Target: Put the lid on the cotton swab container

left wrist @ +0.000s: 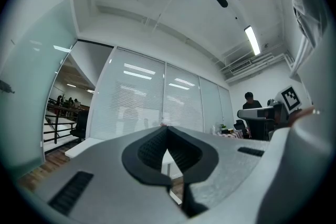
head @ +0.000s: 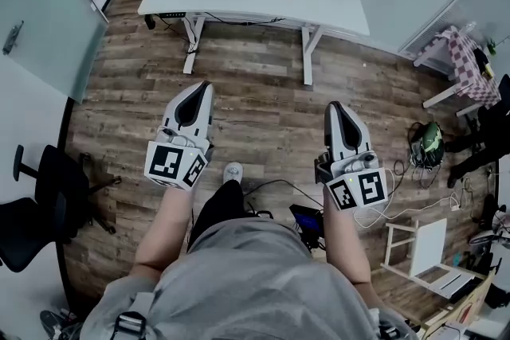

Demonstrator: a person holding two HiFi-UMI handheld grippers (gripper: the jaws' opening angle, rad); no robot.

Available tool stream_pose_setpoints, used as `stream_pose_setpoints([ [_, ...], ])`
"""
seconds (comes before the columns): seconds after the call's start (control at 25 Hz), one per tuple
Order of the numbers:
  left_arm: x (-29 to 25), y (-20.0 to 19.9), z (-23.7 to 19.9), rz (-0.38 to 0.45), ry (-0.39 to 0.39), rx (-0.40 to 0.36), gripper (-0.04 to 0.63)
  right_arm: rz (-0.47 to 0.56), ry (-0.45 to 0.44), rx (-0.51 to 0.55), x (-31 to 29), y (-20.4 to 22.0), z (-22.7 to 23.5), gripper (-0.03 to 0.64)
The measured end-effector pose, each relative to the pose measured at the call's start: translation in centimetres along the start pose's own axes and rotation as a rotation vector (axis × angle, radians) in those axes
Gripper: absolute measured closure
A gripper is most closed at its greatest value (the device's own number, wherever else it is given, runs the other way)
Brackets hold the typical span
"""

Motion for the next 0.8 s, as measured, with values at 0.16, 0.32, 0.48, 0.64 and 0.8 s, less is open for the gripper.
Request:
stream_pose_setpoints([
  [0.16, -3.6, -0.1, -3.2, 0.000, 0.013, 0.009, 0.595, -0.001, 0.011, 0.002, -4.2, 0.3, 1.1, 0.591],
  [0.32, -6.9, -0.4, -6.1, 0.001, 0.033, 0.012, 0.595, -0.006, 0.019, 0.001, -8.3, 0.8, 1.9, 0.591],
  [0.48, -9.8, -0.2, -8.5, 0.003, 0.055, 0.033, 0.595, -0.008, 0.037, 0.001, -11.6, 1.2, 2.9, 0.592],
  [0.64, -12.3, 0.1, -10.6, -0.009, 0.080, 0.033, 0.595, -0.006, 0.065, 0.003, -14.4, 1.6, 3.9, 0.591],
  [0.8, -14.1, 0.4, -12.2, -0.011, 0.092, 0.032, 0.595, -0.011, 0.083, 0.013, -16.4, 2.1, 5.0, 0.591],
])
Point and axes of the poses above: the fingertips, and each gripper's own axes: x backward along the fingers, z to its right, y out of its underside, the point moved 1 cm from there along x, backward along the fingers, and after that the axes turned 4 degrees about -z, right-handed, at the moved point
